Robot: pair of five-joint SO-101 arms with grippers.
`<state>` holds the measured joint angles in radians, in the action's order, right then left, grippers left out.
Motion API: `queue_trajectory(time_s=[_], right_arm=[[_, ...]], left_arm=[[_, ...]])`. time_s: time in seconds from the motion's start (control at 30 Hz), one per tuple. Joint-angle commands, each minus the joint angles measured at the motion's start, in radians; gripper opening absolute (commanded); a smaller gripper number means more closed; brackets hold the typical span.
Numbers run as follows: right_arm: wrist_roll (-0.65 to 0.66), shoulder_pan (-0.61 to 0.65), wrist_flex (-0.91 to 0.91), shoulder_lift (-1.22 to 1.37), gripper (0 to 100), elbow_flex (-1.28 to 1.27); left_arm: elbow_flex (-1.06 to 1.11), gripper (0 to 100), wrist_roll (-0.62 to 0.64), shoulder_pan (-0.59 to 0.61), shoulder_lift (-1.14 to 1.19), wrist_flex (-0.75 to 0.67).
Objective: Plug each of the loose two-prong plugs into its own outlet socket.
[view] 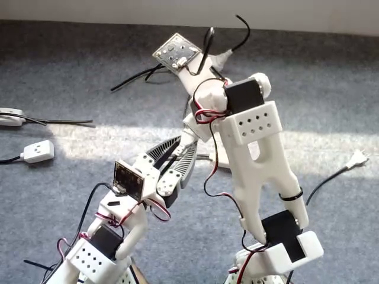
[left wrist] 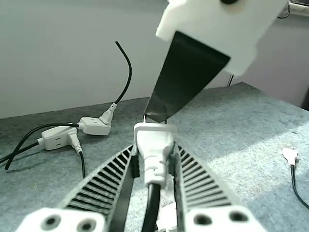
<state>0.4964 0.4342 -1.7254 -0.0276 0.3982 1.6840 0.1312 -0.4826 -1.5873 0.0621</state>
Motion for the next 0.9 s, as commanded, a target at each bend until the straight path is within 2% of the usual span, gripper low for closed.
queue_trajectory(time_s=[0.0,0.37,0.53,0.67,0.87], right_arm=[[0.015,-0.027,-0.035,-0.002,21.7,-0.047],[0.012,-0.012,-0.035,-0.010,21.7,-0.059],[0.014,-0.028,-0.038,-0.064,21.7,0.053],[0.012,-0.122,-0.039,-0.128,21.7,0.084],[-0.009,-0.409,-0.039,-0.262,21.7,-0.110]], left_arm=[[0.019,1,-0.008,0.028,-0.016,-0.011],[0.019,1,-0.009,0.028,-0.016,-0.011],[0.019,1,-0.009,0.028,-0.016,-0.011],[0.019,1,-0.009,0.030,-0.008,-0.011],[0.019,1,-0.009,0.027,-0.016,0.035]])
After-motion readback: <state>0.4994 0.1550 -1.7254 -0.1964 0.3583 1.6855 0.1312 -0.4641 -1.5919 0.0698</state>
